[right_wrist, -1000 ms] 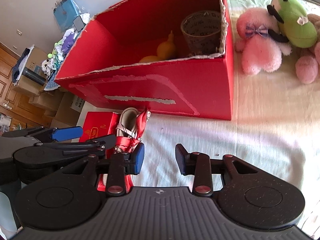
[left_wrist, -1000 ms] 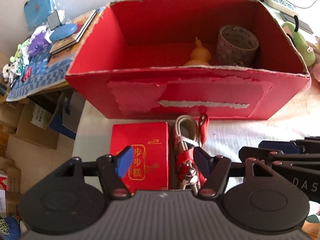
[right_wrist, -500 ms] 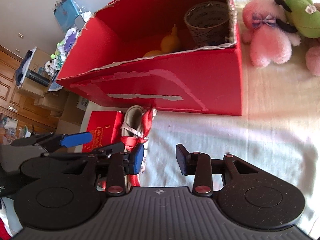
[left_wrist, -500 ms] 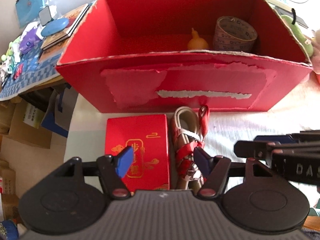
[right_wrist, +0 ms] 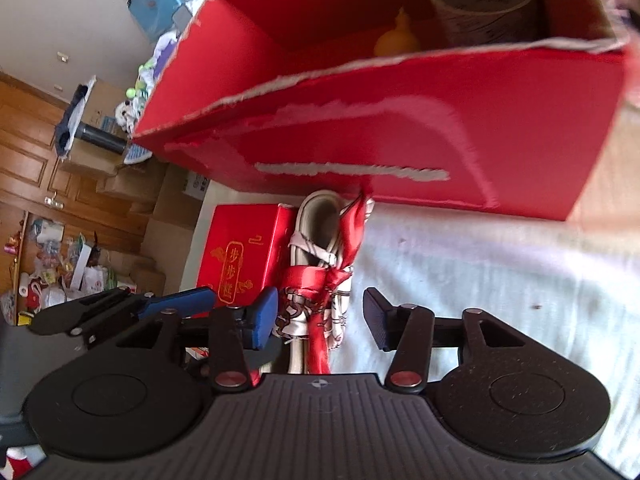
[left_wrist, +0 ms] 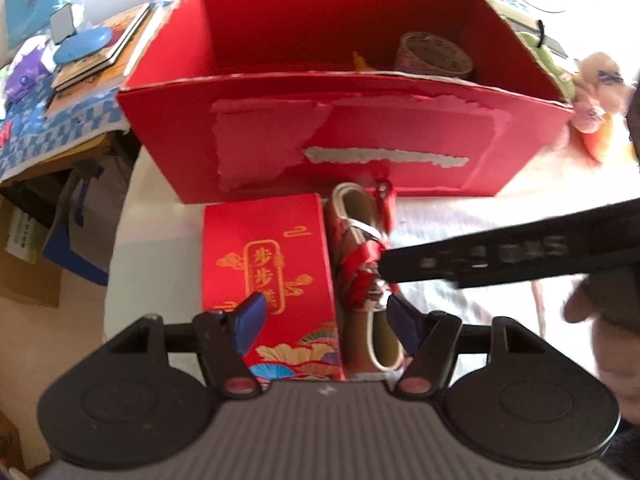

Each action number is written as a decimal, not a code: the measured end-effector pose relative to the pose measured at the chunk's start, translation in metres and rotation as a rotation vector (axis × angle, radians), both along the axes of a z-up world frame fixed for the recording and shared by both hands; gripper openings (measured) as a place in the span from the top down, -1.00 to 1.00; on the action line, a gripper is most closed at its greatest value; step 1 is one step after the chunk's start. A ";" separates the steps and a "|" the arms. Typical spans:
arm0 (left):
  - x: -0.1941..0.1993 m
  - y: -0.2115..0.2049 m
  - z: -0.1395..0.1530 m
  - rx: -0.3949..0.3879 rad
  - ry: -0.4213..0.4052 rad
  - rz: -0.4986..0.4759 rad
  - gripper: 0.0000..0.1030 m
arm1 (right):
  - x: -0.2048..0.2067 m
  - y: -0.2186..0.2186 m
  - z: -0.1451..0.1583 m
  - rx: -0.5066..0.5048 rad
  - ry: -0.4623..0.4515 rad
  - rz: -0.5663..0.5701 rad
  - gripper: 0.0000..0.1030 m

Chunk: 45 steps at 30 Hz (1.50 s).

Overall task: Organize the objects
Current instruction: 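Move the right gripper down to the beige shoe with red ribbon, then close the right gripper on the shoe strap and lift it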

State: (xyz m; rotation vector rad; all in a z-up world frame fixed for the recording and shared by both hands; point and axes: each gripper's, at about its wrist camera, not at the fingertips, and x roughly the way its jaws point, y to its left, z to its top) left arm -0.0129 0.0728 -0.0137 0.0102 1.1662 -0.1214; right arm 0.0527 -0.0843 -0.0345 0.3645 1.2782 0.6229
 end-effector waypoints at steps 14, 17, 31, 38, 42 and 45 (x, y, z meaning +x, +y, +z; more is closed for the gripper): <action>-0.001 -0.005 0.001 -0.068 -0.011 -0.114 -0.32 | 0.005 0.013 -0.012 -0.042 -0.014 0.017 0.17; 0.000 -0.010 0.000 -0.069 -0.009 -0.143 -0.31 | 0.007 0.008 -0.013 -0.030 0.005 0.008 0.26; 0.013 -0.048 -0.027 -0.124 0.099 -0.293 -0.20 | -0.012 -0.055 0.002 -0.034 -0.011 -0.105 0.45; 0.011 -0.084 -0.030 -0.142 0.115 -0.418 0.01 | -0.034 -0.095 0.015 -0.036 -0.018 -0.226 0.47; 0.004 -0.110 -0.019 -0.144 0.074 -0.527 0.06 | -0.049 -0.120 0.031 -0.036 -0.052 -0.305 0.47; -0.002 -0.129 -0.004 -0.158 0.025 -0.602 0.09 | -0.060 -0.131 0.049 -0.032 -0.097 -0.359 0.47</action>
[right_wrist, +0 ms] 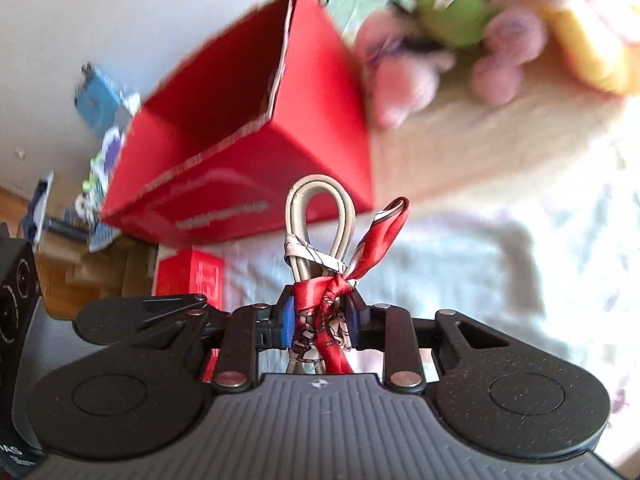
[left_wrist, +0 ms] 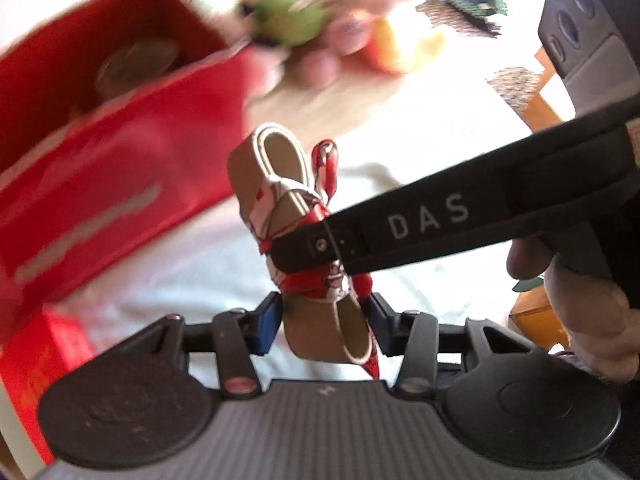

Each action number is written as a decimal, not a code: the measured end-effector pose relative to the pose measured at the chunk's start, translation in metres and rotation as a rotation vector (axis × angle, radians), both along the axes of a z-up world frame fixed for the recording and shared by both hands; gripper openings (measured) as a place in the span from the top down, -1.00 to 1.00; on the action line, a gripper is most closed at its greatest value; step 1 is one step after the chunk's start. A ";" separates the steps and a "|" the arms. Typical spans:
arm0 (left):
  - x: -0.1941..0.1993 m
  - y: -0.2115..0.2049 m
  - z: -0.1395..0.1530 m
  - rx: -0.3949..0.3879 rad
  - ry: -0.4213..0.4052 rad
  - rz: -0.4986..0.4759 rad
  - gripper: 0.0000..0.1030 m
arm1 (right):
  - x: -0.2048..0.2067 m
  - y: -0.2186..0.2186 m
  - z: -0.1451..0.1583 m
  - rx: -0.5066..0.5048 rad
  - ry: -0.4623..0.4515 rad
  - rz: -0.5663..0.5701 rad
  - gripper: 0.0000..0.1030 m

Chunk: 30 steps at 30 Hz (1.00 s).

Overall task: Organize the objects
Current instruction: 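Carry the shoe over the red box and lower it inside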

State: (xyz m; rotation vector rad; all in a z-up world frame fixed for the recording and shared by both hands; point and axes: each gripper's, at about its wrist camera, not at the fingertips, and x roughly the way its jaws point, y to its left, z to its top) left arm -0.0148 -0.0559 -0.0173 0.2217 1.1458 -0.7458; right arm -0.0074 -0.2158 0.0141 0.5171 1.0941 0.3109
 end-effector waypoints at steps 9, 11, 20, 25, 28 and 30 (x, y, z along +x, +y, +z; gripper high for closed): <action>0.009 -0.022 0.064 -0.125 -0.127 -0.072 0.09 | -0.005 -0.019 0.064 -0.019 -0.212 -0.074 0.50; 0.016 -0.020 0.080 -0.151 -0.166 -0.065 0.09 | 0.003 -0.017 0.078 -0.016 -0.260 -0.067 0.50; 0.045 0.026 0.146 -0.207 -0.319 0.018 0.10 | 0.058 0.034 0.116 0.039 -0.369 0.032 0.52; 0.069 0.069 0.159 -0.184 -0.348 0.090 0.08 | 0.096 0.073 0.106 0.087 -0.319 0.074 0.53; 0.088 0.089 0.148 -0.152 -0.332 0.138 0.08 | 0.119 0.099 0.088 0.095 -0.261 0.096 0.53; 0.100 0.102 0.136 -0.122 -0.314 0.167 0.08 | 0.127 0.116 0.078 0.078 -0.233 0.116 0.53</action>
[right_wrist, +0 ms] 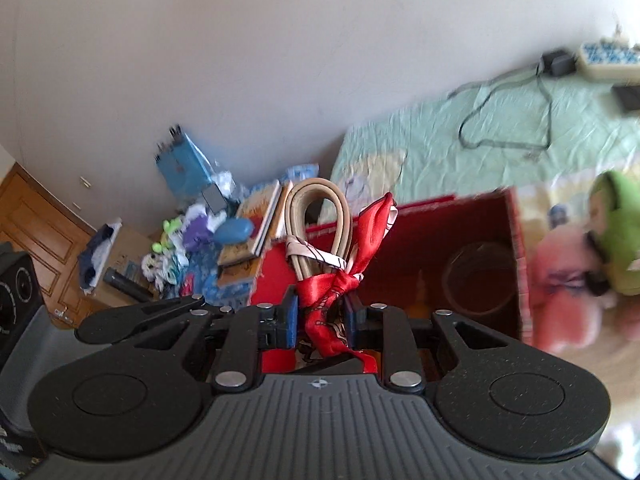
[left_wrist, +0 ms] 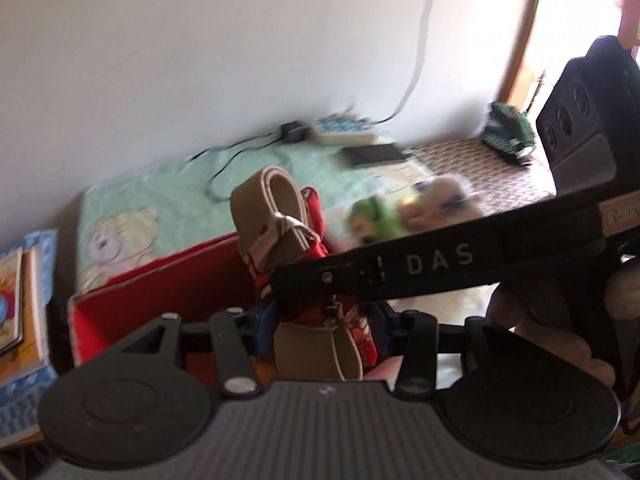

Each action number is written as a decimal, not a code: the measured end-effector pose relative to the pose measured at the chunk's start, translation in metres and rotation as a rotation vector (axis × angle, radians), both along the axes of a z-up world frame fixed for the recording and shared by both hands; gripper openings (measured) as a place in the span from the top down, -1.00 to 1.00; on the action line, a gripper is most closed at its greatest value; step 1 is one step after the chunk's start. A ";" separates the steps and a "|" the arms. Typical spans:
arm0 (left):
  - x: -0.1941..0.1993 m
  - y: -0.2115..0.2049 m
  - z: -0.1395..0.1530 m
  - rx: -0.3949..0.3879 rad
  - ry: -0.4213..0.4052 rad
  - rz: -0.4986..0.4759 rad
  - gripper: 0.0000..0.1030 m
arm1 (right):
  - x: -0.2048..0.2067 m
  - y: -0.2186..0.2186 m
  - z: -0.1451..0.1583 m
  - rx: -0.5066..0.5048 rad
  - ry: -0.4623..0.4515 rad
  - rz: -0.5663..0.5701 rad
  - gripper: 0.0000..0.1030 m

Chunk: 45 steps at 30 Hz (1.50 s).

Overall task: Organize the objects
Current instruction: 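Carry the shoe over the red box and lower it inside, then open the right gripper to release the shoe beside the gourd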

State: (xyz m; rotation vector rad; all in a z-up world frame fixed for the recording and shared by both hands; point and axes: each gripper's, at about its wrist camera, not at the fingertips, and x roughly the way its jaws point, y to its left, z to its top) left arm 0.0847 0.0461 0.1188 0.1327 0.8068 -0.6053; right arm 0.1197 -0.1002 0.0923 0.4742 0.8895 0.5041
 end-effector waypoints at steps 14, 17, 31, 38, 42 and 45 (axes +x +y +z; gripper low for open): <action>0.079 0.053 -0.107 0.070 0.289 0.135 0.09 | 0.054 0.070 -0.085 -0.170 0.259 0.076 0.53; 0.086 0.053 -0.119 0.090 0.322 0.141 0.06 | 0.062 0.073 -0.094 -0.215 0.282 0.082 0.53; 0.095 0.044 -0.136 0.170 0.388 0.129 -0.24 | 0.071 0.054 -0.103 -0.371 0.363 0.053 0.55; 0.092 0.037 -0.130 0.236 0.337 0.155 -0.24 | 0.069 0.058 -0.104 -0.410 0.345 0.099 0.51; 0.092 0.036 -0.127 0.300 0.282 0.194 -0.22 | 0.070 0.047 -0.107 -0.368 0.381 0.072 0.48; 0.094 0.040 -0.126 0.304 0.281 0.218 -0.24 | 0.068 0.040 -0.107 -0.350 0.378 0.062 0.43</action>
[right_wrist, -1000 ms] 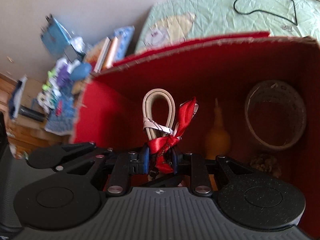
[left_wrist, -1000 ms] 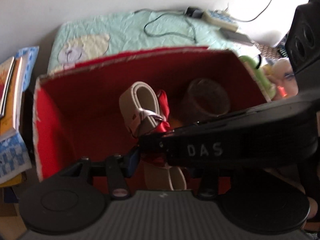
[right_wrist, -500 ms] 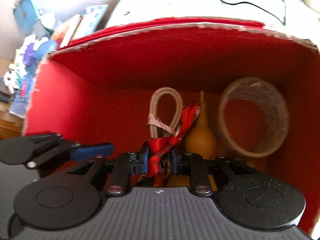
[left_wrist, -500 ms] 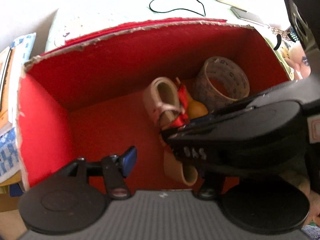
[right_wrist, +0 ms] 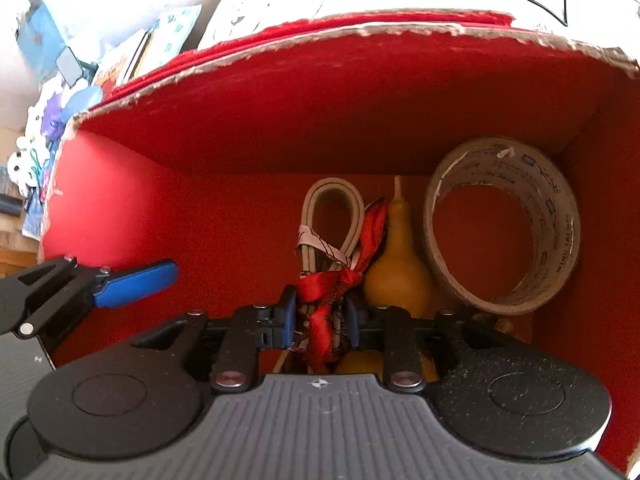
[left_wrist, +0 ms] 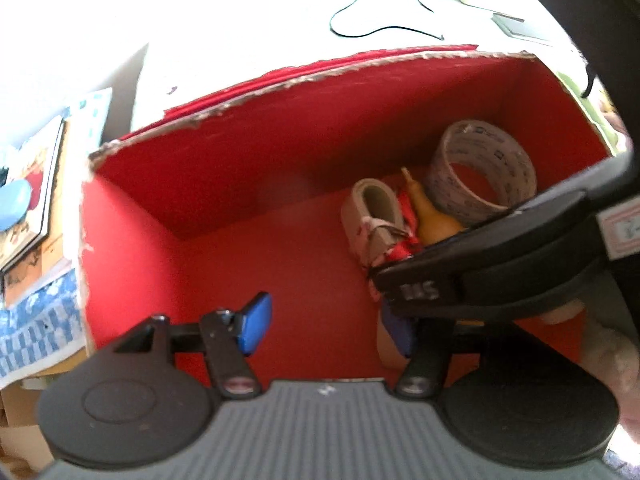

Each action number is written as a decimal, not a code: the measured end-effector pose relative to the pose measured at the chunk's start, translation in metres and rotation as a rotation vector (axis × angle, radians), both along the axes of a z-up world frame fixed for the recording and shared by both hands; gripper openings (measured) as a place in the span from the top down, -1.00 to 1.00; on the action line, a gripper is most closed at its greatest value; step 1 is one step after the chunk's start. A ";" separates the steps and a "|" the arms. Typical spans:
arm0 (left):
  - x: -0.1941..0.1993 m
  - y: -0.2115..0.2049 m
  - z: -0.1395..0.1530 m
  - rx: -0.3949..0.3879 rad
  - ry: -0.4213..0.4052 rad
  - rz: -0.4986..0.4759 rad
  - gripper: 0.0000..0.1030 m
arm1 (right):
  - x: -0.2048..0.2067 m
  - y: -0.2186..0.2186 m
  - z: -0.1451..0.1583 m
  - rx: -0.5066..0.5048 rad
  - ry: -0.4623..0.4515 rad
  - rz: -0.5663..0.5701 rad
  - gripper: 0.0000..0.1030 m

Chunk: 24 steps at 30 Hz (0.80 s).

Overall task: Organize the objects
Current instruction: 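Open the right gripper to release the shoe beside the gourd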

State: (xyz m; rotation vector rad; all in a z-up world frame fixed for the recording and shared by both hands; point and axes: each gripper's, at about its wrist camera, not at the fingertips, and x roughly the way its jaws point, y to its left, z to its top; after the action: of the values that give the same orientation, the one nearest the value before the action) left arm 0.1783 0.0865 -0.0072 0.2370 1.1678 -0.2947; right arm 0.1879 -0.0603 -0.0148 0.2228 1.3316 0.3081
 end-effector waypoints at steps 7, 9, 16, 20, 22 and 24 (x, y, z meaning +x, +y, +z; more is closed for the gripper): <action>0.000 -0.001 0.001 0.058 -0.041 0.011 -0.29 | 0.003 -0.010 -0.003 0.030 0.021 -0.003 0.39; -0.002 -0.004 0.000 0.073 -0.058 0.000 -0.29 | 0.004 -0.015 -0.003 0.034 0.023 -0.026 0.39; -0.003 0.008 -0.006 -0.031 0.029 0.013 -0.28 | 0.003 -0.026 0.003 0.091 -0.038 -0.035 0.39; -0.002 0.009 -0.010 -0.082 0.070 0.032 -0.22 | 0.003 -0.040 0.003 0.115 -0.056 -0.097 0.39; 0.000 0.009 -0.010 -0.114 0.093 0.037 -0.20 | 0.003 -0.045 0.004 0.122 -0.071 -0.124 0.39; -0.001 0.005 -0.010 -0.106 0.092 0.026 -0.20 | 0.000 -0.051 0.007 0.118 -0.106 -0.155 0.39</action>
State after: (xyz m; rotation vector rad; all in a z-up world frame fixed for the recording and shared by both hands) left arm 0.1769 0.0913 -0.0176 0.1168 1.2409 -0.3463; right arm 0.1878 -0.1109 -0.0078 0.4017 1.1849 0.2645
